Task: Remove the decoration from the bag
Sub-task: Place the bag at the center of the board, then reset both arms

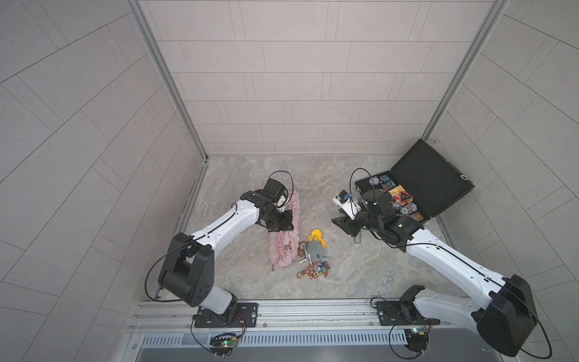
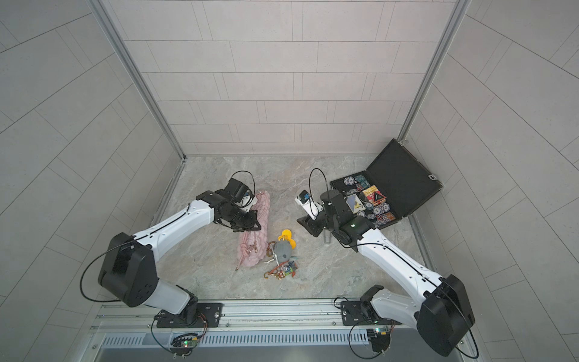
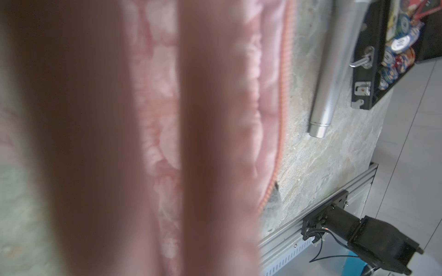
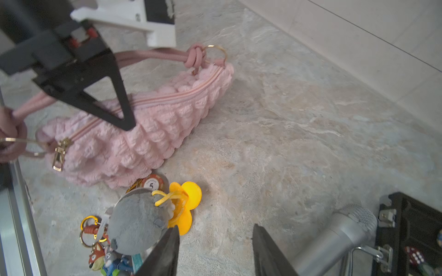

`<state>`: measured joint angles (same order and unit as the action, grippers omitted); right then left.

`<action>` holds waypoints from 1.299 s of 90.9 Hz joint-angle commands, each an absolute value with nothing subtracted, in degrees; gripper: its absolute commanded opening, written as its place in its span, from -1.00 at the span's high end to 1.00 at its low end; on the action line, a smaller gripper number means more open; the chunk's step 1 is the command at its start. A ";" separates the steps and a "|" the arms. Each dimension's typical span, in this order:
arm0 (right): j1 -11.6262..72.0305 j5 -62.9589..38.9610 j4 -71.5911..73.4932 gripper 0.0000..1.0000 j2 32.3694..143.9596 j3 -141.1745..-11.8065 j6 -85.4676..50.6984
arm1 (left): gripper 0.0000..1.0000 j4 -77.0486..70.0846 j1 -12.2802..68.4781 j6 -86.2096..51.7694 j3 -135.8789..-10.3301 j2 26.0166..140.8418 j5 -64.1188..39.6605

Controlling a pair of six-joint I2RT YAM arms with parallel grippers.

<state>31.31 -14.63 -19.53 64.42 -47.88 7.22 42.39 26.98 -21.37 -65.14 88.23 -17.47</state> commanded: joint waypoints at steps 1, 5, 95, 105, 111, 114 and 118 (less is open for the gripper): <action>29.62 -15.03 -15.78 -0.12 62.81 -46.03 3.97 | 0.89 42.00 25.54 -15.99 -69.39 92.15 -17.13; 29.32 -14.42 -15.47 -0.16 62.69 -45.51 3.62 | 0.85 43.49 24.65 -14.87 -70.36 93.06 -16.65; 14.49 -9.51 -5.05 -1.00 65.94 -44.19 -7.20 | -0.94 46.25 5.10 -11.82 -67.07 76.73 -5.67; 12.97 -4.73 3.35 -1.00 63.84 -37.57 -10.54 | -0.94 32.49 4.29 -13.98 -59.71 77.23 8.77; 10.88 -1.62 9.41 -1.00 62.92 -32.33 -12.95 | -0.94 20.74 4.27 -13.67 -52.20 75.75 15.08; 10.02 0.03 11.85 -1.00 62.71 -30.33 -13.35 | -0.94 16.19 4.24 -13.55 -49.56 75.45 18.22; 8.49 1.80 13.86 -1.00 62.73 -28.49 -12.97 | -0.94 10.97 4.30 -12.89 -47.48 75.67 21.38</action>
<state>11.31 -5.37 4.71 63.44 -34.24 -9.93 29.19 4.21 -12.69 -53.23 75.92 6.96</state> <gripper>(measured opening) 0.998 0.969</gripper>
